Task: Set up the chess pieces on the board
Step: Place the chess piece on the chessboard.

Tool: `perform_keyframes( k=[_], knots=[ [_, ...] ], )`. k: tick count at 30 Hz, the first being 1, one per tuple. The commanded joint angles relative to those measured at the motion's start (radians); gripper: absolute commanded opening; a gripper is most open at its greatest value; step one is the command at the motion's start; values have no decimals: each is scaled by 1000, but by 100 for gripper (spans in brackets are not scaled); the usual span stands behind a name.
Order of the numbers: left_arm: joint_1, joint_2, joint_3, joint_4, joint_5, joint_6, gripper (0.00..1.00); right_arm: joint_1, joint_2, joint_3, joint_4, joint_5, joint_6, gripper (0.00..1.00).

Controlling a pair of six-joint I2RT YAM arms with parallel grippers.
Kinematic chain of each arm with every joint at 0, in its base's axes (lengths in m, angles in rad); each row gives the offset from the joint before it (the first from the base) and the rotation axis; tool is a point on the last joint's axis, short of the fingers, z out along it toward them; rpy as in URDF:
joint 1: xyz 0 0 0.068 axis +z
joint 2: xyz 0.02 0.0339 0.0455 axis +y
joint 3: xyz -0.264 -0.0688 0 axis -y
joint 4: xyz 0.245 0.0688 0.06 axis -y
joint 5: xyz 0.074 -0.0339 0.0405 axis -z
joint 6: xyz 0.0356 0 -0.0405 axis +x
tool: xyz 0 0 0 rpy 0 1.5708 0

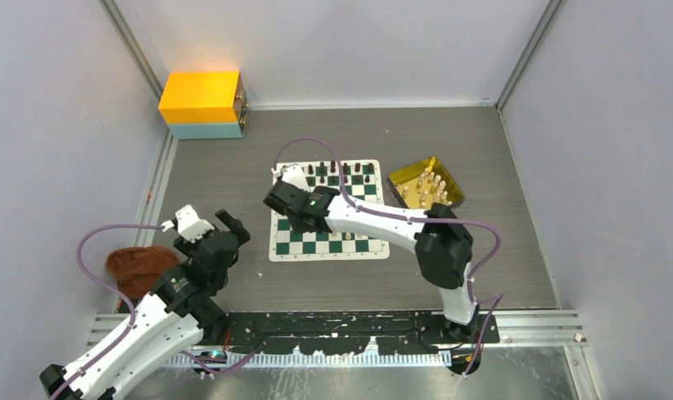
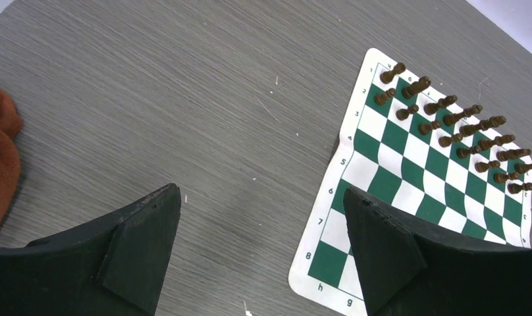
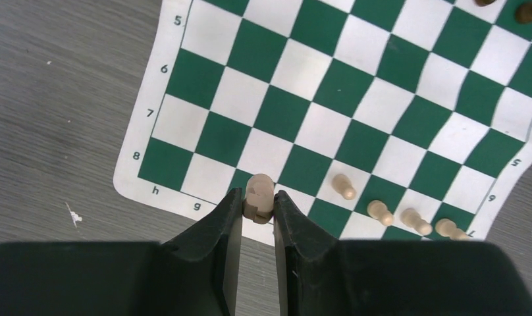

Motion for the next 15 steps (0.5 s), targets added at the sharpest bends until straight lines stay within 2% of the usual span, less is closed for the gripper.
perform_keyframes(
  k=[1,15],
  knots=[
    [0,-20,7,-16,-75,-5,93,27,37,72,-4,8,29,0],
    [0,-53,8,-14,-111,37,94,60,135,123,10,-41,51,0]
  ],
)
